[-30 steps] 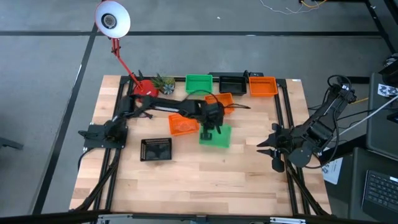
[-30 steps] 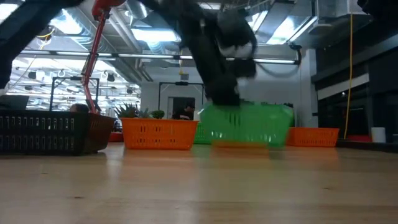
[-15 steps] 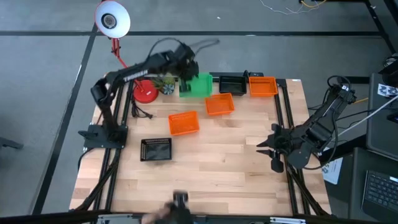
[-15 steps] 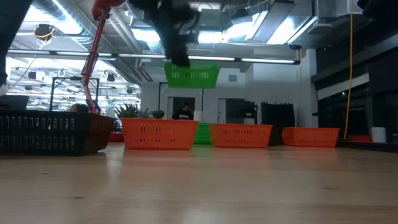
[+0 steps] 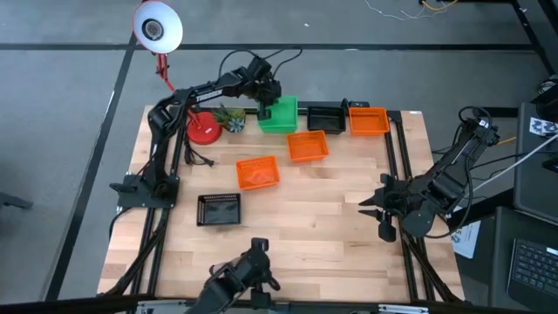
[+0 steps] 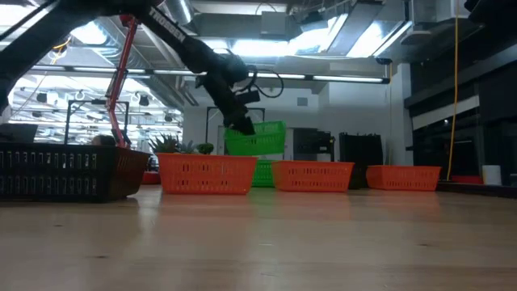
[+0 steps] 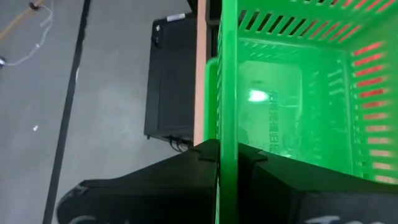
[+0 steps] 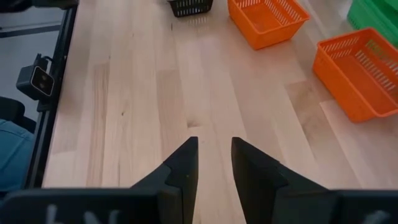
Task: Stack baskets by color
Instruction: Stack the bottom green bin on top of the top green bin
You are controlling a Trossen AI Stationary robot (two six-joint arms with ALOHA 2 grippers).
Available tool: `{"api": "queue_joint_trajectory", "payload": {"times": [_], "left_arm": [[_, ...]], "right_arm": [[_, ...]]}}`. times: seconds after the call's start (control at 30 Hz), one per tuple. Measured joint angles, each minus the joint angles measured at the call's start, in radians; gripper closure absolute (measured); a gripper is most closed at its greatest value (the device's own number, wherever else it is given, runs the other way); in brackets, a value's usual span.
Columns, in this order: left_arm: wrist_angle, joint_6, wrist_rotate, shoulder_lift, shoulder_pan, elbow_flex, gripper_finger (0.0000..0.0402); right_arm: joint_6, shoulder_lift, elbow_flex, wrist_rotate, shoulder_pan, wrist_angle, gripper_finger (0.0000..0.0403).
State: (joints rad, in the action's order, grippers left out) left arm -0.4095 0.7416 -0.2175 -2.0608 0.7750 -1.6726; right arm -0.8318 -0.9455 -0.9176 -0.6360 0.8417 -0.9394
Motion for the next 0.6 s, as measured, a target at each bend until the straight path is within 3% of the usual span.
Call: {"api": "queue_joint_trajectory", "payload": {"times": [0.43, 0.6], "left_arm": [[0.027, 0.055, 0.105, -0.026, -0.018, 0.0, 0.0401], [0.029, 0.055, 0.102, -0.026, -0.031, 0.0, 0.038]], "right_arm": [[0.0, 0.0, 0.0, 0.001, 0.0, 0.005, 0.0307], [0.001, 0.0, 0.0, 0.01, 0.0, 0.004, 0.0307]]}}
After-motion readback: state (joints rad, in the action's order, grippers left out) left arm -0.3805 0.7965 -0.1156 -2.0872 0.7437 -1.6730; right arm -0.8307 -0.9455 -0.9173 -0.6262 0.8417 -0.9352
